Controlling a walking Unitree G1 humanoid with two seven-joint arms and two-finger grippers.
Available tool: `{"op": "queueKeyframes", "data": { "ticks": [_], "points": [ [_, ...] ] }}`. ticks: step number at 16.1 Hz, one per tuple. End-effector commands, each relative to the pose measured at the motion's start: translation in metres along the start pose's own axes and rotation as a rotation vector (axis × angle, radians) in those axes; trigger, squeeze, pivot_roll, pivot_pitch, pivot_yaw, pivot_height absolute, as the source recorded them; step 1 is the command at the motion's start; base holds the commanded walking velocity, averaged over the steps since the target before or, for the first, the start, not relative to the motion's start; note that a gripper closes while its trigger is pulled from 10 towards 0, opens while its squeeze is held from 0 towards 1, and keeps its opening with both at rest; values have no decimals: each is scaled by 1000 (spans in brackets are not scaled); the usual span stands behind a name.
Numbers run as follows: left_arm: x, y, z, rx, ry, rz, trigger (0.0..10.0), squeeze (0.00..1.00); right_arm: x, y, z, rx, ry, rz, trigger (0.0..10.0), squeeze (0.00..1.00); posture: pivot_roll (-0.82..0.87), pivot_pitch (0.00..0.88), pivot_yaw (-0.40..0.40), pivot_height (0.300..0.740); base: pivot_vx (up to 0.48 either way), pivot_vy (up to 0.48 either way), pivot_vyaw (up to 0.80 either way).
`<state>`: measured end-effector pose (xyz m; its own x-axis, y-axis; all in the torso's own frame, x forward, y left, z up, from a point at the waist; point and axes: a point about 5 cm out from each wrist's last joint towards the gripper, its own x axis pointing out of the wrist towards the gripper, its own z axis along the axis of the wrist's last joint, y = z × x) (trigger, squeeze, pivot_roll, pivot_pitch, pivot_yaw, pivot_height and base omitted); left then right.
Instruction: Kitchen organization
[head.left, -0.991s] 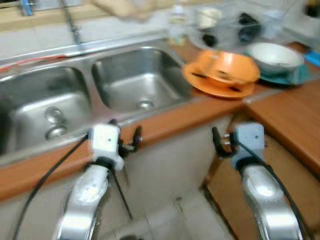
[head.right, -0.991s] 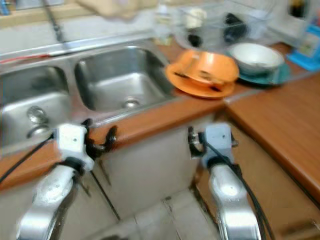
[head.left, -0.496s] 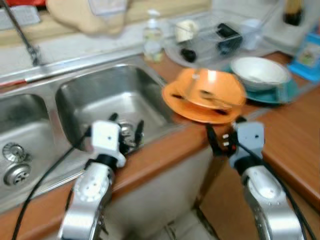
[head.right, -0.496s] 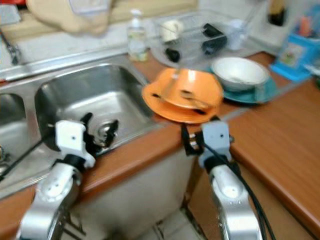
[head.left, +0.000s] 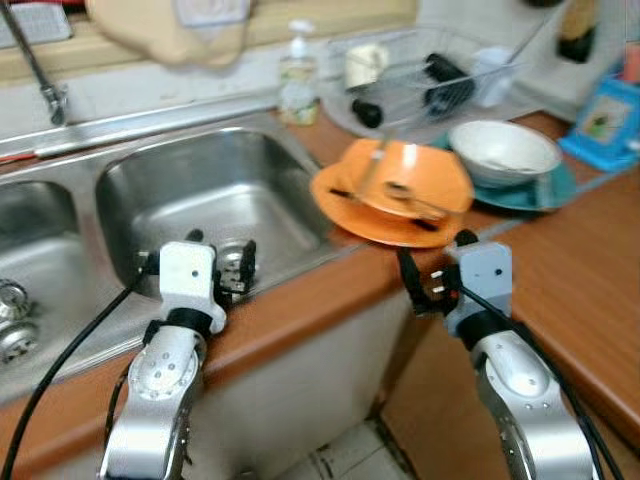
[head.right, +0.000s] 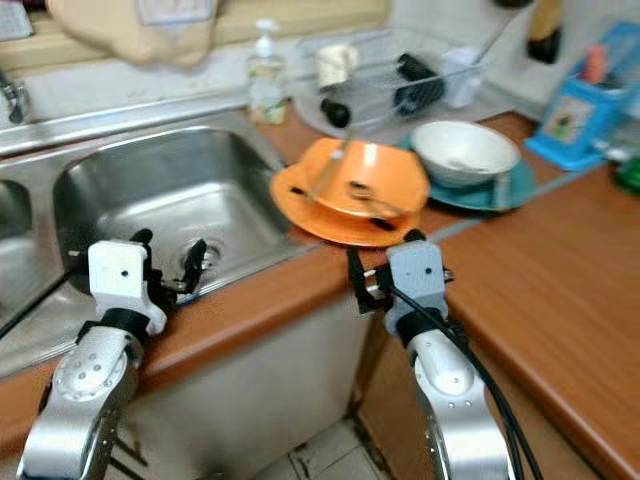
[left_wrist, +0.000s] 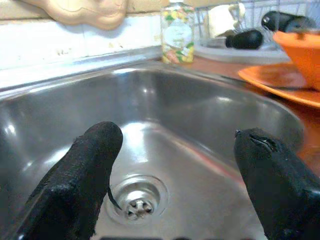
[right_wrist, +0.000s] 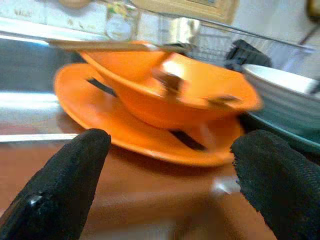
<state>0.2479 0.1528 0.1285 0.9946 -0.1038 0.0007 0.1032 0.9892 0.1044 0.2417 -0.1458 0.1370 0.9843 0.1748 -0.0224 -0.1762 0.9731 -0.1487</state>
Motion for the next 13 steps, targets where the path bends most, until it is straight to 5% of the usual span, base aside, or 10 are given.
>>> {"op": "queueKeyframes", "data": {
  "ticks": [1,7,13],
  "points": [
    [3,-3,-1,20,11,-14,10000,0,0,-2,-2,16,15,-8,10000,0,-24,0,9,740,0,0,0],
    [7,-3,2,27,4,-24,10000,0,5,-3,-2,48,52,-16,10000,0,-16,0,4,740,0,0,0],
    [-1,-17,2,92,25,-244,10000,0,17,-28,-1,200,116,-155,10000,0,-6,0,-2,740,0,0,0]
  ]
}}
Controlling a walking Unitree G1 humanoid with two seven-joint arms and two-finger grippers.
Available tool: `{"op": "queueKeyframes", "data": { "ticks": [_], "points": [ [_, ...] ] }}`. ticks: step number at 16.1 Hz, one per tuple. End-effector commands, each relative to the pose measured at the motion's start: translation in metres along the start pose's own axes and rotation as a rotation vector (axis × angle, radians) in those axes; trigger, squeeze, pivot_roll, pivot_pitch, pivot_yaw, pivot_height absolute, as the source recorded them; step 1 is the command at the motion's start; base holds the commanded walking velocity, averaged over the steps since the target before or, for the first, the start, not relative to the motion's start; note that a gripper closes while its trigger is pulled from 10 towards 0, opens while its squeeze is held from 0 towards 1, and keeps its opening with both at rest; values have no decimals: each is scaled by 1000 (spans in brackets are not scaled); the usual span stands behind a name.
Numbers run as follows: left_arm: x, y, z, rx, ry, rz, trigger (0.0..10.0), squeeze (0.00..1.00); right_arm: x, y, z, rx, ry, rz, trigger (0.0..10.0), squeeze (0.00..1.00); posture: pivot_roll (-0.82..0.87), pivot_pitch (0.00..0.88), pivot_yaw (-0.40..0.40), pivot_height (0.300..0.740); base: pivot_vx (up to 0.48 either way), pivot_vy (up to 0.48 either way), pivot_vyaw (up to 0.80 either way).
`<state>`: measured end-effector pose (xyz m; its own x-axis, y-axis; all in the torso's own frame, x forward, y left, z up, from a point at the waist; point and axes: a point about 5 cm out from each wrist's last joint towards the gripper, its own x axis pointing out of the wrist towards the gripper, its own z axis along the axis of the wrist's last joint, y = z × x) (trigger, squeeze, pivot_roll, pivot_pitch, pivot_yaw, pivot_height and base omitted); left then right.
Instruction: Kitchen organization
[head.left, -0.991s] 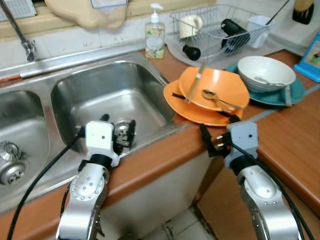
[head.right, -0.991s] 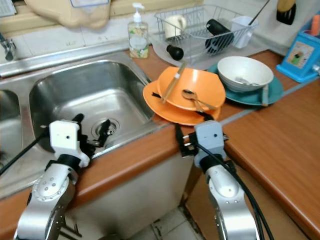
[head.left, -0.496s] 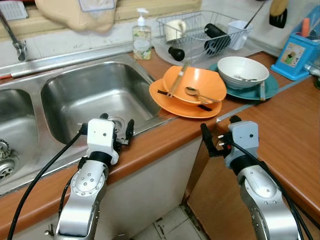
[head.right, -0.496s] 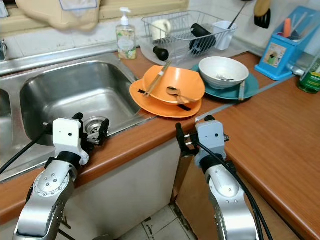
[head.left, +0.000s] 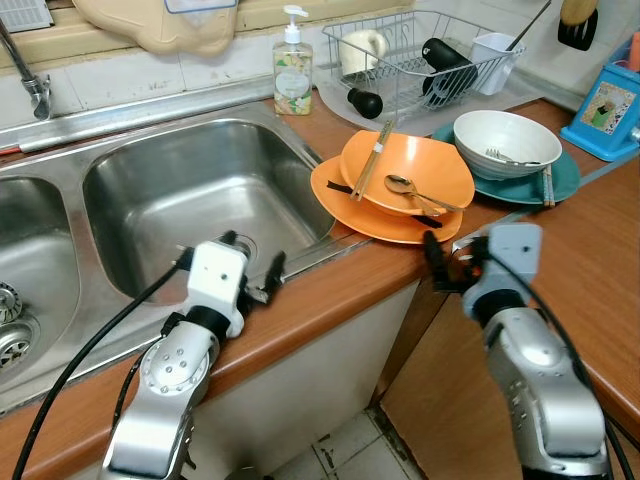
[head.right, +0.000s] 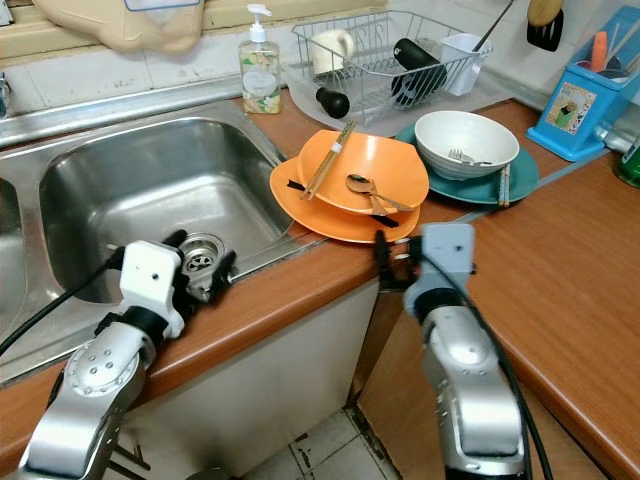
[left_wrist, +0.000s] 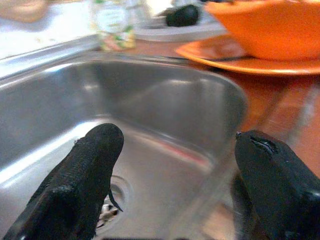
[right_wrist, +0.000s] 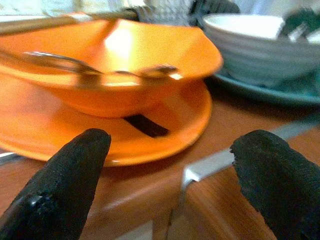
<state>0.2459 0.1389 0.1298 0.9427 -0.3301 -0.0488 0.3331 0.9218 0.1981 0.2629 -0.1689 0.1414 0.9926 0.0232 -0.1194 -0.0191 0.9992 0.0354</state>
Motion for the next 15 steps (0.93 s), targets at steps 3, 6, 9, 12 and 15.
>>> {"op": "queueKeyframes", "data": {
  "ticks": [3,6,9,12,15],
  "points": [
    [-2,-10,1,13,12,-119,10000,0,7,-11,-3,84,60,-5,10000,0,-5,0,3,740,0,0,0],
    [-3,-11,4,35,7,-171,10000,0,15,-19,4,188,81,1,10000,0,-3,0,9,740,0,0,0],
    [-3,-12,10,42,-7,-211,10000,0,21,-26,12,270,99,22,10000,0,-2,0,11,740,0,0,0],
    [-3,-14,14,44,-13,-250,10000,0,29,-27,14,283,174,107,10000,0,2,0,16,740,0,0,0],
    [-4,-15,13,49,-1,-272,10000,0,38,-27,13,238,213,134,10000,0,8,0,17,740,0,0,0]
  ]
}}
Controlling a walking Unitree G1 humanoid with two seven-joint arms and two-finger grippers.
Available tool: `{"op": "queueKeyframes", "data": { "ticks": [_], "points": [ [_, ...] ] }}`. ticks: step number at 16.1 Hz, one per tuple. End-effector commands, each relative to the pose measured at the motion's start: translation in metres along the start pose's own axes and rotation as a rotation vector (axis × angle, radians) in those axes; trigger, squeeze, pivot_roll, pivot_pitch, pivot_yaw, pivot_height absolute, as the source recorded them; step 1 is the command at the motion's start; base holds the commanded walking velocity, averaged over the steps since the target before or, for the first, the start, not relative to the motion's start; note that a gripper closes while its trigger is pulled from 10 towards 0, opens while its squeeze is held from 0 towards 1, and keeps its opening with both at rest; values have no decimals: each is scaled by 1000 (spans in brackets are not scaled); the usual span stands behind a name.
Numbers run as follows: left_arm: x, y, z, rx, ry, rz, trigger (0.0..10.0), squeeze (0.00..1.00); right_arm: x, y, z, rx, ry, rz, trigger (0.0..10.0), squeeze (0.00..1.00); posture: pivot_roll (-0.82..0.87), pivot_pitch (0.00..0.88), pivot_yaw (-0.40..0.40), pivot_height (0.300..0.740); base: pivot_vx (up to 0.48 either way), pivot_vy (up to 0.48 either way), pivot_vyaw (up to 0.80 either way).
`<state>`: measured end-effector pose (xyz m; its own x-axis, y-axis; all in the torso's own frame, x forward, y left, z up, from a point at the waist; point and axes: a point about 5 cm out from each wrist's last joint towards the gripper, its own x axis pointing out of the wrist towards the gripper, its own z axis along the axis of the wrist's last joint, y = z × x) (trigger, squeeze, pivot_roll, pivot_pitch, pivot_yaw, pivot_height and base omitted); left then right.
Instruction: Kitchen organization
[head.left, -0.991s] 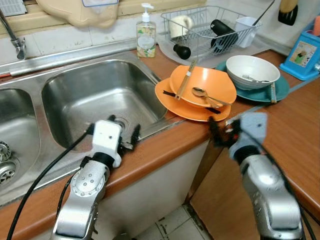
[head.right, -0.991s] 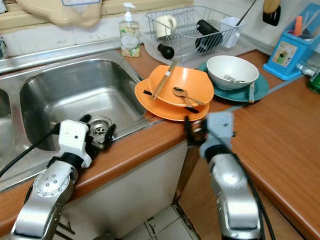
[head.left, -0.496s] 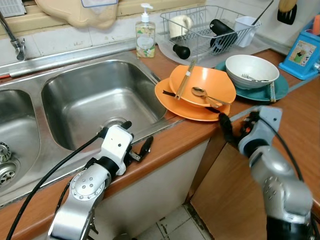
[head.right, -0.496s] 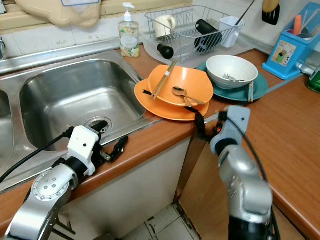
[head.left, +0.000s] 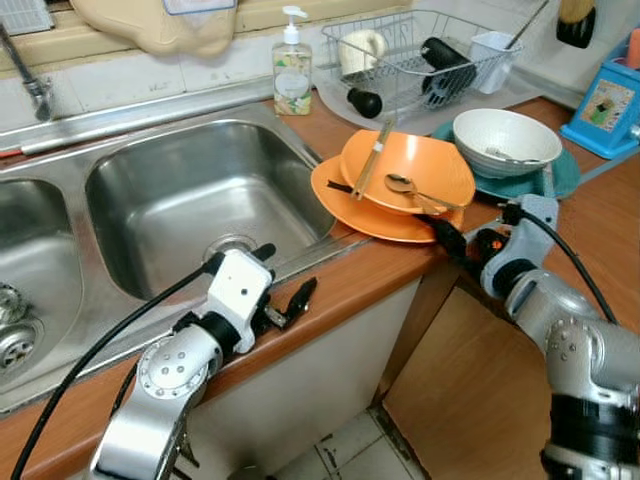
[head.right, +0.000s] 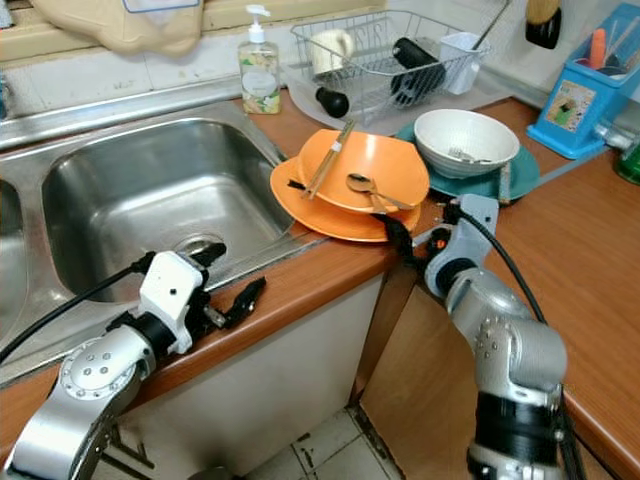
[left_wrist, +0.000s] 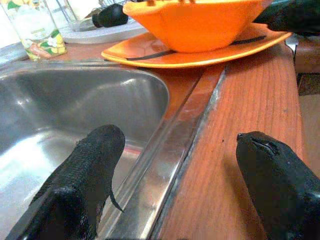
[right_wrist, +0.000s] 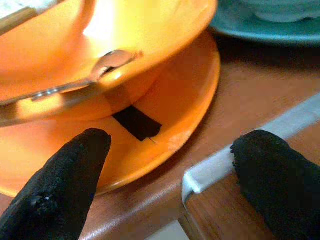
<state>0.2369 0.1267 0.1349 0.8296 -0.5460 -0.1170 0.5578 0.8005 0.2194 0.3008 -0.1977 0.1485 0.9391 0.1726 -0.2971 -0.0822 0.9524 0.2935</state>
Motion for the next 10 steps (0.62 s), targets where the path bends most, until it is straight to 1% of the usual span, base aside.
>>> {"op": "queueKeyframes", "data": {
  "ticks": [1,5,10],
  "points": [
    [0,-1,6,8,-14,-19,10000,0,4,1,1,1,14,15,10000,0,11,0,16,740,0,0,0],
    [0,0,5,14,-8,-21,10000,0,13,5,4,-15,25,51,10000,0,16,0,19,740,0,0,0],
    [0,1,5,27,2,-29,10000,0,24,26,-2,-80,55,155,10000,0,25,0,18,740,0,0,0]
  ]
}}
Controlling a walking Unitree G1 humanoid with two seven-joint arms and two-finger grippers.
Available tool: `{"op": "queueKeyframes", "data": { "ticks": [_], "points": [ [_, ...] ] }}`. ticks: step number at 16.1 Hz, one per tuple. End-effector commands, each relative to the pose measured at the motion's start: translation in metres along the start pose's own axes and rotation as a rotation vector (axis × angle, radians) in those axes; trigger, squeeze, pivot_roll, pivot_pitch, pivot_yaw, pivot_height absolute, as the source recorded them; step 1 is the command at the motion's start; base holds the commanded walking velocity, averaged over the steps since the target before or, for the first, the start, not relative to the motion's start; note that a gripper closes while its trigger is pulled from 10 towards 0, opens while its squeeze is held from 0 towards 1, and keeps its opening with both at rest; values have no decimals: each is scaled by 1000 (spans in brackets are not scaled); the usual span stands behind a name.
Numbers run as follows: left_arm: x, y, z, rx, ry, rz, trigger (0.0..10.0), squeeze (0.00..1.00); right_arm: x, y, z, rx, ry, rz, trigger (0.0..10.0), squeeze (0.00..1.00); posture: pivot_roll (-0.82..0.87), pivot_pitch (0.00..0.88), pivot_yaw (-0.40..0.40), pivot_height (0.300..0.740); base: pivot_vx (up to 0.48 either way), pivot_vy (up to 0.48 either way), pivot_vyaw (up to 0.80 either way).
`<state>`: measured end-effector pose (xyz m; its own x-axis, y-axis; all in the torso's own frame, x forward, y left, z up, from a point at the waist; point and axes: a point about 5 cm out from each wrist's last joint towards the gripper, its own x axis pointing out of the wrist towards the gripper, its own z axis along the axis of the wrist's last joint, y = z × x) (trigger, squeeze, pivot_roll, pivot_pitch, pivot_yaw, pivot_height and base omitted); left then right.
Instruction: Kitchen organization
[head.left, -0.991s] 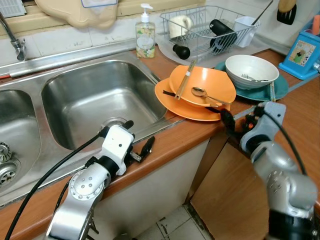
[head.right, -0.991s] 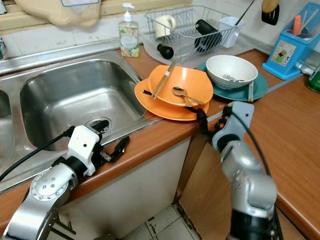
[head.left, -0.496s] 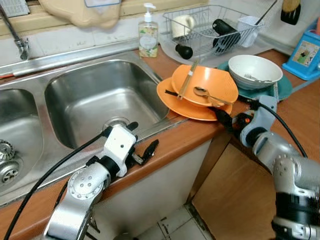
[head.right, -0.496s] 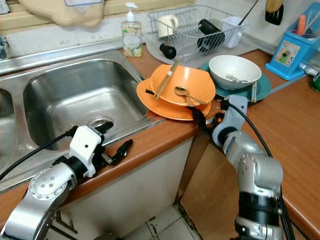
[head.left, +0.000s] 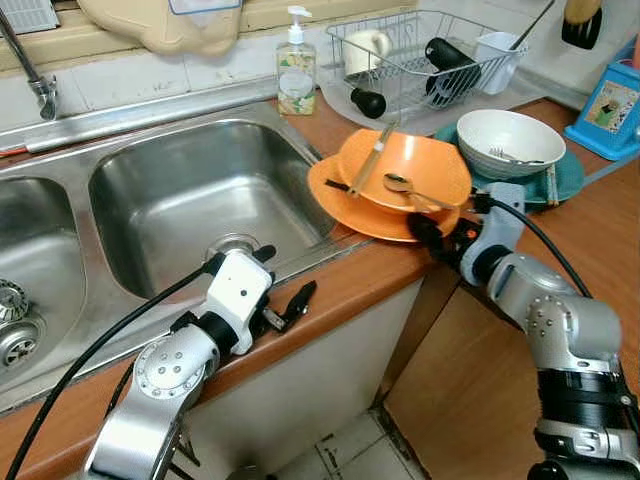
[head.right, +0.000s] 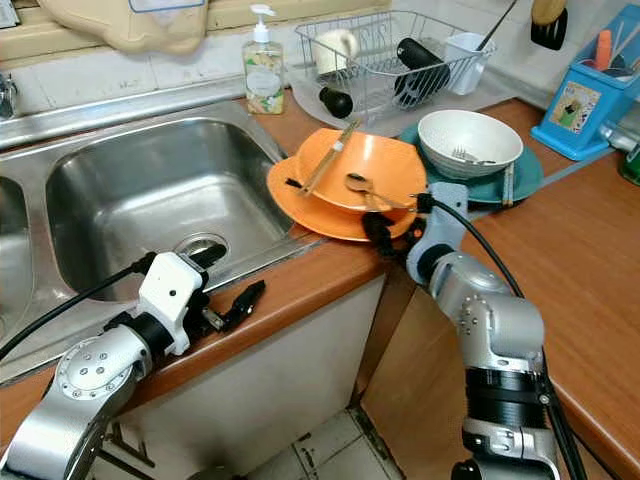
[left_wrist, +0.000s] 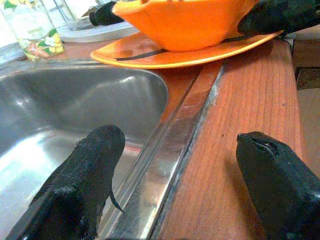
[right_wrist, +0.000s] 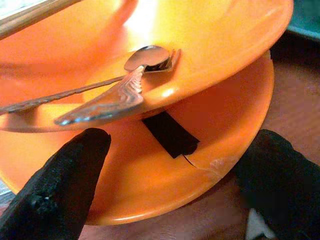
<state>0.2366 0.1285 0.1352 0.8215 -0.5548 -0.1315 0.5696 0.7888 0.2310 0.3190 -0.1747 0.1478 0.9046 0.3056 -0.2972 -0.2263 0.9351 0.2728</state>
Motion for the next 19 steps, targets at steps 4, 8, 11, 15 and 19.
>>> {"op": "queueKeyframes", "data": {
  "ticks": [4,8,11,15,19],
  "points": [
    [1,1,4,23,-5,-13,10000,0,11,11,1,-37,3,49,10000,0,27,0,19,740,0,0,0],
    [1,1,4,28,-4,-15,10000,0,20,-1,6,25,-34,-63,10000,0,29,0,21,740,0,0,0],
    [1,2,4,32,-5,-15,10000,0,22,-16,8,57,-48,-151,10000,0,31,0,22,740,0,0,0],
    [0,1,4,29,-2,-15,10000,0,20,-22,14,63,-78,-151,10000,0,25,0,27,740,0,0,0],
    [-1,-2,1,1,0,-2,10000,0,-5,-18,15,-60,-69,-84,10000,0,2,0,32,740,0,0,0]
  ]
}}
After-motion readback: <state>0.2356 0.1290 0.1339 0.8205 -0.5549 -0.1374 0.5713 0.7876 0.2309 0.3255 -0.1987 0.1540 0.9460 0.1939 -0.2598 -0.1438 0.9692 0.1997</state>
